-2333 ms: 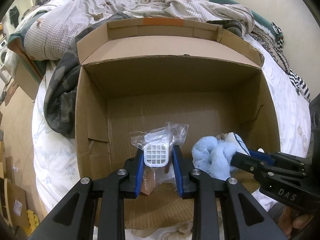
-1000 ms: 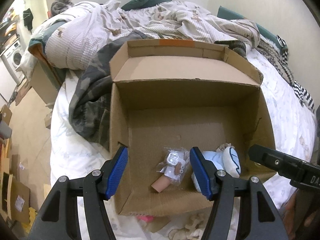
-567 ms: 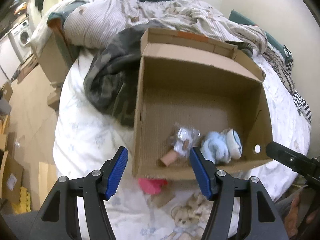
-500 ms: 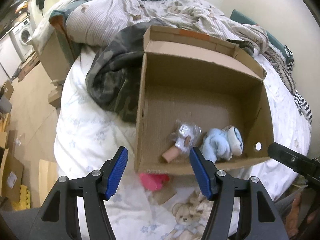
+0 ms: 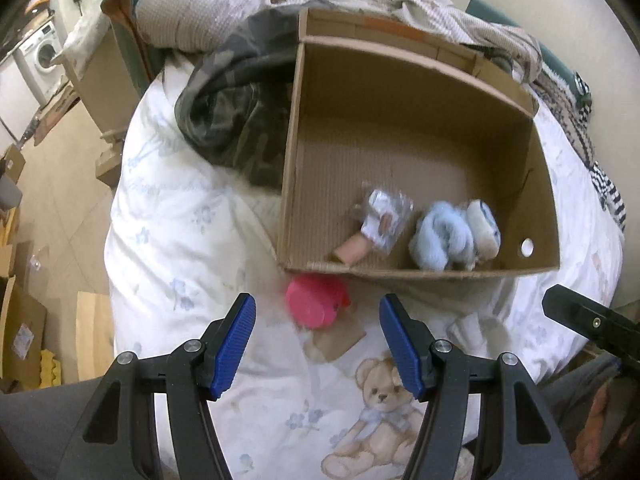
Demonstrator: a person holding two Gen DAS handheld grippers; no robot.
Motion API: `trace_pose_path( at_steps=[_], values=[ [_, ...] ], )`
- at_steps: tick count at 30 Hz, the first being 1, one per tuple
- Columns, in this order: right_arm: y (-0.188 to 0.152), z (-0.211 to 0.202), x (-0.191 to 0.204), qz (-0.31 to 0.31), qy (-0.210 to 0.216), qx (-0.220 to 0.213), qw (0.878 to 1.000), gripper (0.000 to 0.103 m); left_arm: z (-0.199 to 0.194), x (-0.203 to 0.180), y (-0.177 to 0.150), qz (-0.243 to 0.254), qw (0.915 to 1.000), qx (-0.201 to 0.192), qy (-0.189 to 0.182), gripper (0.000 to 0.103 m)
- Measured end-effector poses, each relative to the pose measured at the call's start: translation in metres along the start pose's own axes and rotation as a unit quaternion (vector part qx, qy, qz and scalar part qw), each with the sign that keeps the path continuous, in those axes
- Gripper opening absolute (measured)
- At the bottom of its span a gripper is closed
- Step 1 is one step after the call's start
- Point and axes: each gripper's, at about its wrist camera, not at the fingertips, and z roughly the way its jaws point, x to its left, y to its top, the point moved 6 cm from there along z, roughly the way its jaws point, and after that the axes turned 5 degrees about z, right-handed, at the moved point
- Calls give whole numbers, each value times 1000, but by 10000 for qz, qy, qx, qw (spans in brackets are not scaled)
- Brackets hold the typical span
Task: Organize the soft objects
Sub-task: 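Withdraw both open grippers up and out of the box, then grasp the pink rubber duck with the left gripper while the right gripper grasps the white lace scrunchie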
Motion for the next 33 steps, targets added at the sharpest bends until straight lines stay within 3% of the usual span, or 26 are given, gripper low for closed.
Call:
trace_pose_path(
  at_steps=[16,19,22,28,29,30,33],
  values=[
    [-28,50,2,421,693,1087,9908,94,-1,38,-14,-505,9986,12,137,61],
    [-35,69,10,312,648,1344,9883,94,1,47,-15,-604,9980,46,186,61],
    [-39,88,15,81,303,1438,9891,94,5,54,-17,-754,9969,129,158,61],
    [-52,116,19,-472,-326,1695,9839,79,9,71,-20,-1043,9942,191,156,61],
    [-55,118,18,-538,-390,1714,9830,73,9,73,-20,-1083,9938,190,156,61],
    [-56,119,19,-602,-442,1713,9824,59,10,75,-20,-1128,9933,195,143,61],
    [-57,118,21,-730,-466,1724,9812,34,14,73,-20,-1171,9928,234,42,61]
  ],
)
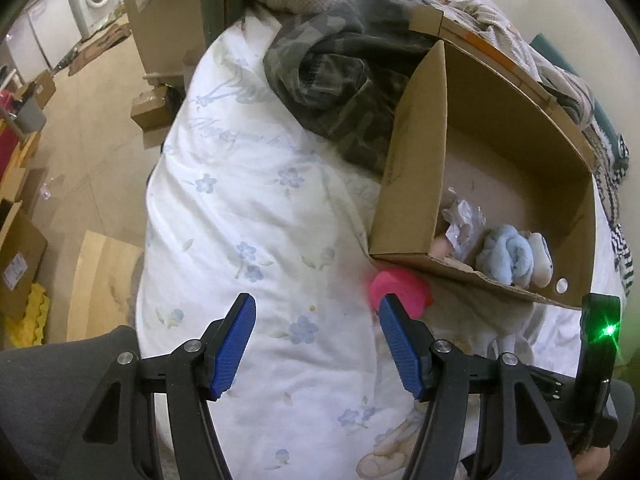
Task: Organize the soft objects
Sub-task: 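Grasp the pink rubber duck with the left gripper while the right gripper grasps the white lace scrunchie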
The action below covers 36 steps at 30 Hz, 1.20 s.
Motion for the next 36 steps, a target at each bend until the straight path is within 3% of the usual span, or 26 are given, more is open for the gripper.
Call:
trace_pose_path(
  at_steps=[4,6,13,20,22,26,28,36],
  values=[
    [1,-12,6,-70,212,-112,9997,21,6,-11,-1,106,9998,64,-151,61],
    [0,-19,6,-81,378,-167,9991,8,10,-18,-1,211,9995,90,-197,61],
    [-1,-46,0,-23,708,-412,9966,3,27,-51,-3,491,9976,285,-402,61],
    [-3,-52,-17,267,974,-409,9940,5,59,-80,-3,770,9948,613,-254,61],
    [-2,-54,-17,318,1007,-391,9936,11,68,-83,-2,802,9942,687,-191,61],
    [-1,-47,-17,438,1054,-252,9932,62,76,-81,3,745,9948,697,-80,48],
    [-1,-44,-13,366,1028,-207,9938,62,74,-80,4,630,9957,648,-223,48],
    [0,-6,8,161,719,177,9971,62,45,-63,1,646,9972,364,-109,48]
  ],
)
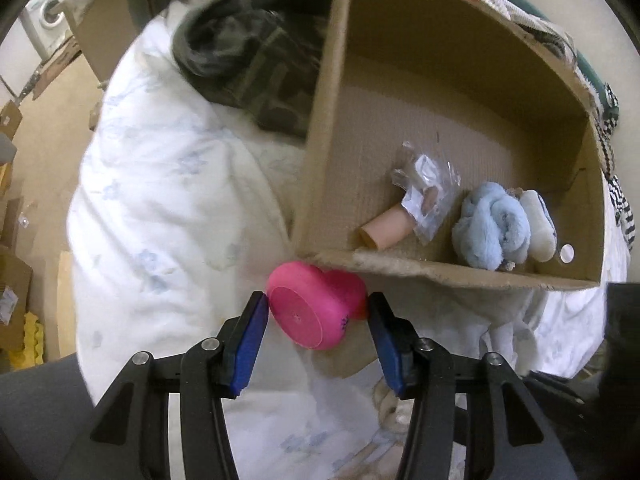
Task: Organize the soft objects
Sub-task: 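Grasp the pink rubber duck with the left gripper while the right gripper grasps the white lace scrunchie, then carry the pink duck with the left gripper while the right gripper carries the scrunchie over the box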
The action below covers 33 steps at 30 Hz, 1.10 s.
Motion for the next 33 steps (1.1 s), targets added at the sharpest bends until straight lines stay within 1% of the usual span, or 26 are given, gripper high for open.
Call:
trace_pose_path(
  at_steps=[4,5,6,8,9,10,12,14,18,27,30,33],
  values=[
    [1,17,9,-90,-169,125,9997,62,-18,9,-11,-17,9999,-151,23,48],
    [0,18,10,-158,-232,144,9995,58,-22,11,-15,-11,9998,-188,51,48],
    [-1,20,10,-243,-337,153,9990,46,-27,14,-17,-15,9997,-224,61,48],
    [-2,24,11,-365,-501,173,9979,33,-33,18,-21,-29,9997,-252,37,48],
    [-3,23,11,-411,-538,139,9976,28,-36,20,-23,-40,9996,-262,34,48],
    [-3,21,11,-457,-585,87,9972,25,-38,22,-24,-56,9996,-268,23,48],
    [-6,16,13,-494,-549,1,9973,24,-41,28,-25,-114,9995,-284,-23,48],
    [-6,7,17,-483,-413,-116,9979,24,-45,26,-22,-125,9994,-315,-28,48],
    [-10,-6,19,-525,-279,-310,9978,24,-50,25,-25,-39,9993,-369,11,48],
    [-16,-30,26,-673,-156,-626,9956,24,-54,21,-29,33,9991,-402,109,48],
    [-16,-47,27,-649,-7,-783,9948,24,-58,22,-31,-7,9990,-433,121,48],
    [-18,-74,26,-516,206,-1062,9928,24,-69,21,-31,-28,9985,-539,91,48]
  ],
)
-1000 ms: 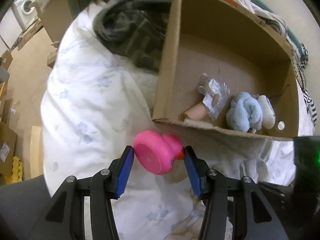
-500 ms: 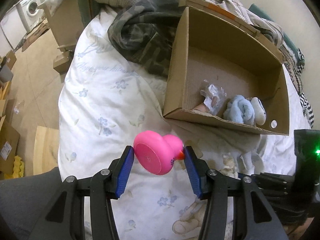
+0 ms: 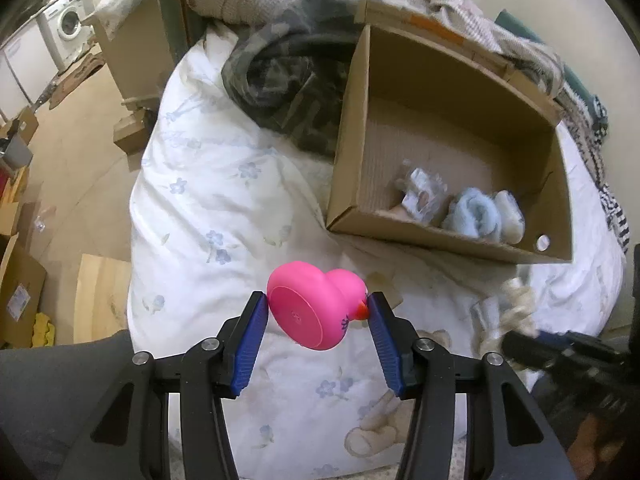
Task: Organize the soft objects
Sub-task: 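Carry the pink duck with the left gripper while the right gripper carries the scrunchie over the box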
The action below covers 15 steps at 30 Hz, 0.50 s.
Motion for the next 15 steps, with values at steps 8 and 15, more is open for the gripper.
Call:
trace_pose_path(
  at_steps=[8,15],
  values=[
    [29,-81,-18,247,180,-913,9954,24,-55,-10,33,235,9971,-724,71,48],
    [52,-112,-25,236,95,-1504,9883,24,-78,-22,64,584,9912,-1181,155,48]
  ],
)
